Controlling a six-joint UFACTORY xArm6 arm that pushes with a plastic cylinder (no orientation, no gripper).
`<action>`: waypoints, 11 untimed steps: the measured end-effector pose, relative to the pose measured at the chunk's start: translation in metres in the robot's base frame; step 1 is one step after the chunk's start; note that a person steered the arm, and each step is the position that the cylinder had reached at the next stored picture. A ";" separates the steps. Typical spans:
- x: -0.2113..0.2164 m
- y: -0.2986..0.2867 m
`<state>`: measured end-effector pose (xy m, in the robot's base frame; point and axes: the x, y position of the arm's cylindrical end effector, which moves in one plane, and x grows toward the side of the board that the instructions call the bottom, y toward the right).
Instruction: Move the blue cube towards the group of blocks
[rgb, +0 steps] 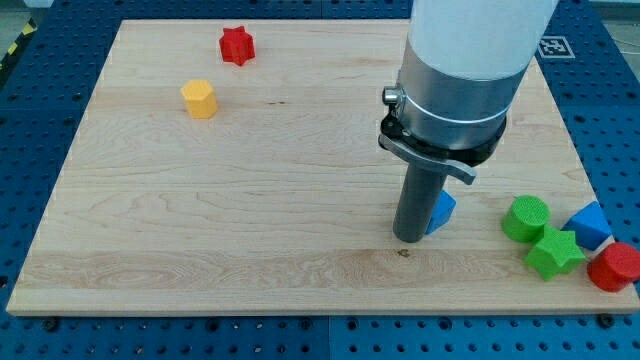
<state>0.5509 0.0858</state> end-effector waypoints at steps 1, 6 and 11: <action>0.001 0.000; 0.018 0.026; -0.040 0.040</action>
<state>0.5106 0.1255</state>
